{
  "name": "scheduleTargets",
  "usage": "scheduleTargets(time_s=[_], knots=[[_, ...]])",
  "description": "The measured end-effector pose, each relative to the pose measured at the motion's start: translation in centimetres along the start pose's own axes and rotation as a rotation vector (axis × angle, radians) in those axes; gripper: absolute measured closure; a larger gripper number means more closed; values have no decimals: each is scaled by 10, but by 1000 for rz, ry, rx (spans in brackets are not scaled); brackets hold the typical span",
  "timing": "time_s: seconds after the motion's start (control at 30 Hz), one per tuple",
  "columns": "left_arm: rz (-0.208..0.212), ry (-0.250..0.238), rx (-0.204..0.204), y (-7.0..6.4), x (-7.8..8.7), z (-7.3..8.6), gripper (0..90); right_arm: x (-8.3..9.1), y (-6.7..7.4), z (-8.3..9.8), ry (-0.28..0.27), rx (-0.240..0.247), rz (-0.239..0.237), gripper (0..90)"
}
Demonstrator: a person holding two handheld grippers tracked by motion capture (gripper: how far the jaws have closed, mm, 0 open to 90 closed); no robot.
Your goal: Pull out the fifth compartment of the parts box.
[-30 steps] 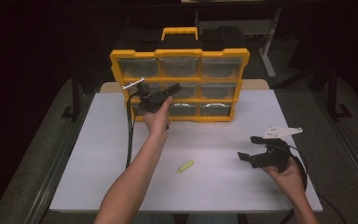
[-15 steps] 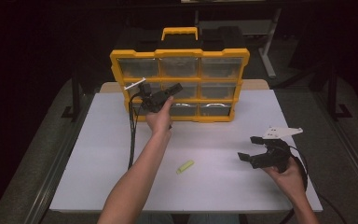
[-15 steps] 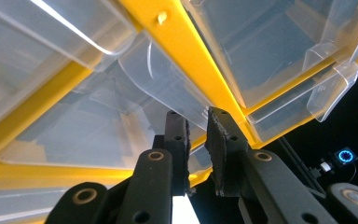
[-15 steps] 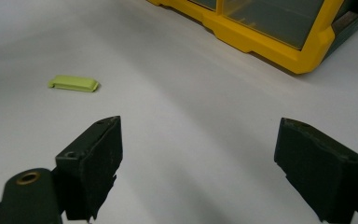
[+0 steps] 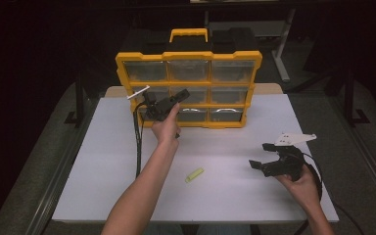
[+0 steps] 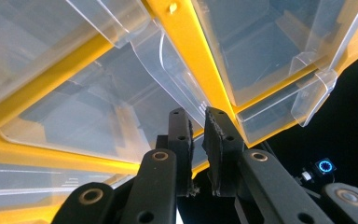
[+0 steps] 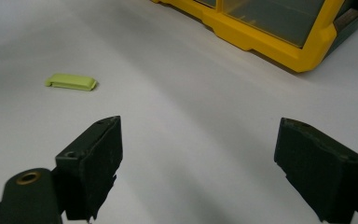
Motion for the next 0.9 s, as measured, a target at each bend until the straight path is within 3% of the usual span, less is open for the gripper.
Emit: scheduleTargets(time_s=[0.53, 0.9], knots=[[19, 6, 17, -4, 11, 8, 810, -2, 1, 1, 4, 1, 6, 143], [42, 36, -4, -10, 22, 15, 812, -1, -1, 4, 8, -12, 4, 143]])
Point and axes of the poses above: each handheld gripper's, and its own axes: x roughly backward along the jaws, z roughly out of its underside, y roughly to its left, the point moved 6 cm from there along -x, roughly forward along the jaws, and after that the axes turned 2 degrees about -z, right-handed, at the moved point
